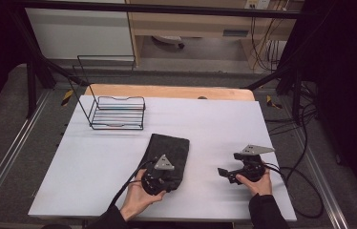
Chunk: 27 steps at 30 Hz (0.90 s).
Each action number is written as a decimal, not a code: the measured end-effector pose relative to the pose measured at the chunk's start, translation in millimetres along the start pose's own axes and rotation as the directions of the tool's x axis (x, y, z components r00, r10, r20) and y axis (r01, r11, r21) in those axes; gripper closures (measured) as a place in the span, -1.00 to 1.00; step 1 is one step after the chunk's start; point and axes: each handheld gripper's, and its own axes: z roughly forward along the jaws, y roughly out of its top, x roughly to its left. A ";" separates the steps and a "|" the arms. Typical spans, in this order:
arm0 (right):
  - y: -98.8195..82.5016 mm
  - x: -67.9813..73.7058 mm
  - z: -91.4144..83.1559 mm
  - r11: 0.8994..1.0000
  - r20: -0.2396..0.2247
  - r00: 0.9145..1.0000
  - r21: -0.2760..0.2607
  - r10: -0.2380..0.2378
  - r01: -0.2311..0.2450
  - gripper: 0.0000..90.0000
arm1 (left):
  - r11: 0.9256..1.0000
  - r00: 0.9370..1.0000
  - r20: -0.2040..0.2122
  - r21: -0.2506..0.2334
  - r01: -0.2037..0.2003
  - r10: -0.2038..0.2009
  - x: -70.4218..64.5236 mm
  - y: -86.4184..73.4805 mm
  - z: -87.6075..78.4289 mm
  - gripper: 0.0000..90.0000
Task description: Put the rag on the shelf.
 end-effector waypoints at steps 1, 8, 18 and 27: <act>0.0 0.1 -0.1 1.000 0.000 1.000 -0.001 0.000 0.000 -0.97 | 1.000 1.000 0.003 0.007 -0.002 0.002 0.1 -0.7 1.7 0.79; 0.5 2.7 -0.2 1.000 -0.006 1.000 -0.003 0.001 -0.001 -0.96 | 1.000 1.000 0.005 -0.007 -0.030 0.030 6.0 -3.2 -11.6 0.17; 10.2 25.4 6.2 1.000 -0.023 1.000 -0.011 -0.014 0.013 -0.87 | 0.996 0.983 -0.163 -0.039 0.081 -0.087 60.0 -30.9 -60.1 -0.08; 18.5 67.0 29.3 1.000 -0.051 0.999 0.025 -0.014 0.015 -0.70 | 0.984 0.968 -0.176 -0.004 0.178 -0.176 88.7 -56.0 -56.6 -0.08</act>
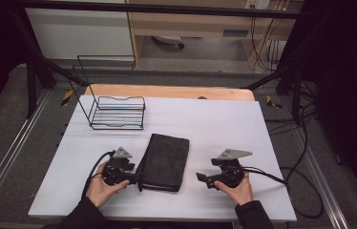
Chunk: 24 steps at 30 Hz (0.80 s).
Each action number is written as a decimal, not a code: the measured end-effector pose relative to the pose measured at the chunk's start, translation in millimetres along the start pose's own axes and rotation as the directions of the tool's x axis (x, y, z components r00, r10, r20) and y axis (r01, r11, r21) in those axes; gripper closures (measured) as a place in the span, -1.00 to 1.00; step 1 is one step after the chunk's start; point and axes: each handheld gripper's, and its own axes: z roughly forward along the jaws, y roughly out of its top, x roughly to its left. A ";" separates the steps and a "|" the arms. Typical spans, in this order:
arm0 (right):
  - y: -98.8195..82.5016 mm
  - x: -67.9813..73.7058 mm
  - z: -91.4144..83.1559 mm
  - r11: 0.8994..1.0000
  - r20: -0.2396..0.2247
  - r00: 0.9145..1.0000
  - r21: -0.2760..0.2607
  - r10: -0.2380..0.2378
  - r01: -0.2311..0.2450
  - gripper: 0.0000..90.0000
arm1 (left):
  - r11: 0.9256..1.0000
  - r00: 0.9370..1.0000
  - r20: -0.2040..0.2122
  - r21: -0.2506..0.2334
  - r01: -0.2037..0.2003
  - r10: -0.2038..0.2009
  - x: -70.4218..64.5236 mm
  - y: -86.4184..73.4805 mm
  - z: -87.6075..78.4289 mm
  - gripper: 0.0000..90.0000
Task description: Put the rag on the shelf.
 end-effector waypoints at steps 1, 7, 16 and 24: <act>1.2 5.1 4.0 1.000 -0.006 1.000 0.008 -0.002 0.002 -0.67 | 1.000 1.000 0.004 -0.005 0.008 -0.008 -0.4 -0.2 1.2 -0.08; 5.3 34.3 28.9 0.999 -0.023 1.000 0.040 -0.003 0.004 -0.52 | 0.999 0.999 0.043 -0.014 0.030 -0.029 -1.1 -4.3 3.6 0.15; 0.9 50.9 51.8 0.996 -0.008 0.999 0.068 0.051 -0.050 -0.08 | 0.999 0.996 0.078 0.005 0.036 -0.036 -5.0 -4.7 4.5 0.53; -4.1 59.6 59.5 0.995 0.002 0.998 0.082 0.064 -0.064 0.16 | 0.999 0.996 0.079 0.014 0.032 -0.033 -6.9 -1.9 3.9 0.72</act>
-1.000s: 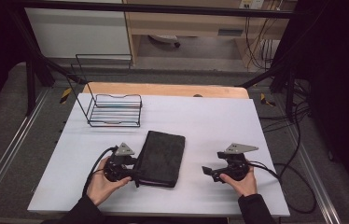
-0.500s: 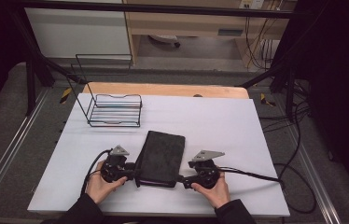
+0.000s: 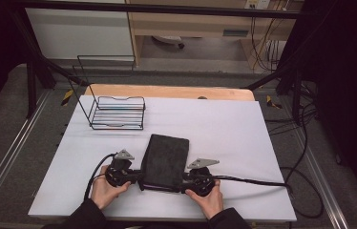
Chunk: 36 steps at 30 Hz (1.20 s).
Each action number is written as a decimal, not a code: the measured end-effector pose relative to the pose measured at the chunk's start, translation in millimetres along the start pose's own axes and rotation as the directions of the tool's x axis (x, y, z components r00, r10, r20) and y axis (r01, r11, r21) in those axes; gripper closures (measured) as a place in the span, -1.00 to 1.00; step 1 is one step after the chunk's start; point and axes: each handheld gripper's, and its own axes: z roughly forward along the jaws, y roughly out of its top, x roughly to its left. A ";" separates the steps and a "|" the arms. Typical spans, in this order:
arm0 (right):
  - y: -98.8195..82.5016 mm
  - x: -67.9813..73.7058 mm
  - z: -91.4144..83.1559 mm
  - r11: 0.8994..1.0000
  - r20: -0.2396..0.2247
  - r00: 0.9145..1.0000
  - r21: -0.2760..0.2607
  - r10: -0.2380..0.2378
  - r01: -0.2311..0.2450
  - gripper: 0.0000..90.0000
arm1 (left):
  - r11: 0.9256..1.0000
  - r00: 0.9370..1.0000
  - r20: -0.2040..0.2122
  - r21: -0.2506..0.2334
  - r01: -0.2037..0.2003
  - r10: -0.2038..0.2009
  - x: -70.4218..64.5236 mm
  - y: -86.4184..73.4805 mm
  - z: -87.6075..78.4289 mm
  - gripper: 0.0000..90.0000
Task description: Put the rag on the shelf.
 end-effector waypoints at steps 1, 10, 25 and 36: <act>-0.2 1.2 0.3 1.000 0.004 1.000 0.000 0.001 -0.001 0.20 | 1.000 1.000 0.001 0.002 0.003 -0.003 0.1 0.2 -0.4 0.73; 5.4 -2.2 -2.0 1.000 -0.045 0.999 0.024 0.014 -0.013 0.76 | 0.999 0.999 0.023 0.003 0.034 -0.034 -3.2 -6.8 -8.7 0.75; 3.3 -3.2 -14.5 0.996 -0.077 0.997 0.087 -0.025 0.032 0.53 | 0.999 0.998 -0.018 -0.010 -0.052 0.052 -25.7 -20.7 -13.6 0.63; 8.1 -28.9 -44.2 0.991 -0.048 0.996 -0.109 -0.079 0.073 -0.48 | 0.986 0.992 -0.052 -0.117 -0.119 0.113 -10.7 -11.6 -29.9 -0.15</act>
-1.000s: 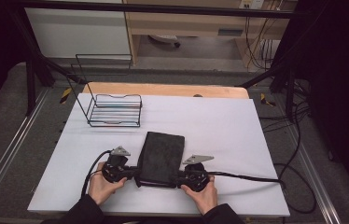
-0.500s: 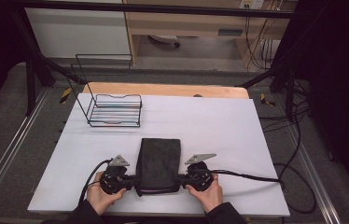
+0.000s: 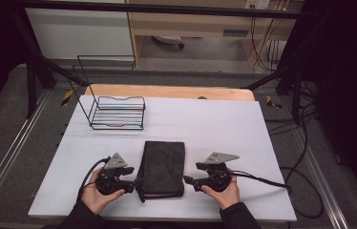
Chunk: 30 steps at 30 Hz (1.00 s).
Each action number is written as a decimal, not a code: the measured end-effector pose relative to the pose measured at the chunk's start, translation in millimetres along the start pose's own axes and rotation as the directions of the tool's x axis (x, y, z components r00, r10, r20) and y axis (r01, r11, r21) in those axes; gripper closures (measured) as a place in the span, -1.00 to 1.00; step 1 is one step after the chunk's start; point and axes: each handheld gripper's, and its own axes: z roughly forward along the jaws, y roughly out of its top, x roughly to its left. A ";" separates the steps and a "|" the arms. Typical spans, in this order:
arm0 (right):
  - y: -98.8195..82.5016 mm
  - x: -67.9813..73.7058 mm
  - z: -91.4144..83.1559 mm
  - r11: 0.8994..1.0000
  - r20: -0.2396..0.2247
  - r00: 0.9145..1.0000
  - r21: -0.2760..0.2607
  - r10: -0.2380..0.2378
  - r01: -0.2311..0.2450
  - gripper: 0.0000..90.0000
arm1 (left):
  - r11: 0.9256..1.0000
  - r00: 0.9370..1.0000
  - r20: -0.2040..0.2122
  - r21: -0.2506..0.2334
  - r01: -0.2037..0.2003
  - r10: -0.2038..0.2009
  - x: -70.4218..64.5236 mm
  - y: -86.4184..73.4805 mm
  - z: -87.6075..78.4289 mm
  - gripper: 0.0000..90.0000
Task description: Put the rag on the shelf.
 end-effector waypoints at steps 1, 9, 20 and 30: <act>0.4 -2.6 -1.6 1.000 0.003 1.000 -0.012 0.004 -0.004 -0.57 | 1.000 1.000 0.004 -0.001 0.004 -0.004 3.0 0.8 0.2 -0.22; 0.4 -20.3 -7.1 1.000 0.020 1.000 -0.012 0.022 -0.021 -0.83 | 1.000 1.000 0.008 -0.007 0.013 -0.013 19.3 12.8 -0.5 -0.69; 0.5 -23.0 -6.4 1.000 0.045 0.999 -0.001 0.017 -0.017 -0.90 | 1.000 0.999 -0.046 -0.002 0.014 -0.014 36.2 36.8 9.5 -0.83; 0.5 -23.2 -6.5 1.000 0.052 0.998 0.004 0.018 -0.018 -0.91 | 1.000 0.993 -0.115 0.022 0.015 -0.013 44.6 59.8 38.2 -0.74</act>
